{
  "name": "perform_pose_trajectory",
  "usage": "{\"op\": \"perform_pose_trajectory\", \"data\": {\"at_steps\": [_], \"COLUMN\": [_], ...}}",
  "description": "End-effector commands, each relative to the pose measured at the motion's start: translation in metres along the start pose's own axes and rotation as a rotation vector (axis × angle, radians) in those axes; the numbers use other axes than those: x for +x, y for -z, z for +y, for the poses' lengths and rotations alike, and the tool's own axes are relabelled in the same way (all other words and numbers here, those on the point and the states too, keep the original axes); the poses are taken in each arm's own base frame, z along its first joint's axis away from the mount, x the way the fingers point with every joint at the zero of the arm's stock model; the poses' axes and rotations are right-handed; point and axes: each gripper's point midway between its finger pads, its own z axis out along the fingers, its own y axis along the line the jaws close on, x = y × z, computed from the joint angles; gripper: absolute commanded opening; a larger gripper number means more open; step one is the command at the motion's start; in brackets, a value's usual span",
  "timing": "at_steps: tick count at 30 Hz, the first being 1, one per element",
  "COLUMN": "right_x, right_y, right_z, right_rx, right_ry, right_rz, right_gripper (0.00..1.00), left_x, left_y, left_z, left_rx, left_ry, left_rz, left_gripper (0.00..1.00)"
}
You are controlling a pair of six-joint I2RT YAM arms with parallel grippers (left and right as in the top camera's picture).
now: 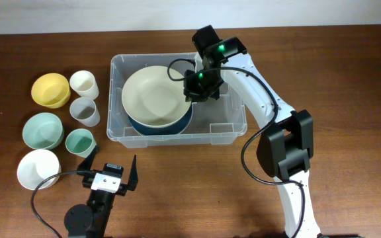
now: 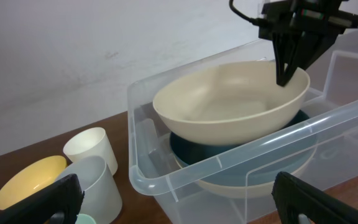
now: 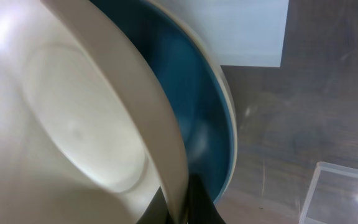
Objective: Pack container
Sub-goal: 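Lower the cream bowl onto the blue bowl and open the right gripper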
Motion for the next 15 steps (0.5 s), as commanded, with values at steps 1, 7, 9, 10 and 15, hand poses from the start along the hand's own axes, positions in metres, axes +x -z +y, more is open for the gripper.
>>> {"op": "perform_pose_trajectory", "data": {"at_steps": [1,7,9,10,15], "right_x": [0.0092,0.0148,0.0154,0.0156,0.0156], "right_y": [-0.0141,-0.0222,-0.0229,-0.0228,-0.0228], "right_z": [-0.001,-0.0087,-0.0093,-0.0092,-0.0086], "right_rx": [-0.01,0.004,0.005,0.004,0.001], "right_ry": [-0.008,-0.022,-0.023,-0.023,-0.023], "right_rz": [0.051,0.075,0.078,0.078,0.079], "right_gripper": [0.04,0.11,0.2,0.26,0.45], "left_x": [0.0019,0.0019,0.0019,0.0017,0.0017], "left_y": [0.0002,0.0002,0.0002,0.0003,0.0003], "left_z": [0.0015,0.0015,0.0015,0.0016,0.0016], "left_rx": [-0.008,-0.008,-0.008,-0.008,-0.008], "left_ry": [-0.011,-0.011,-0.011,-0.011,-0.011], "left_rz": [0.005,0.005,0.005,0.005,0.005], "left_gripper": [0.99,0.99,0.99,0.99,0.99]}}
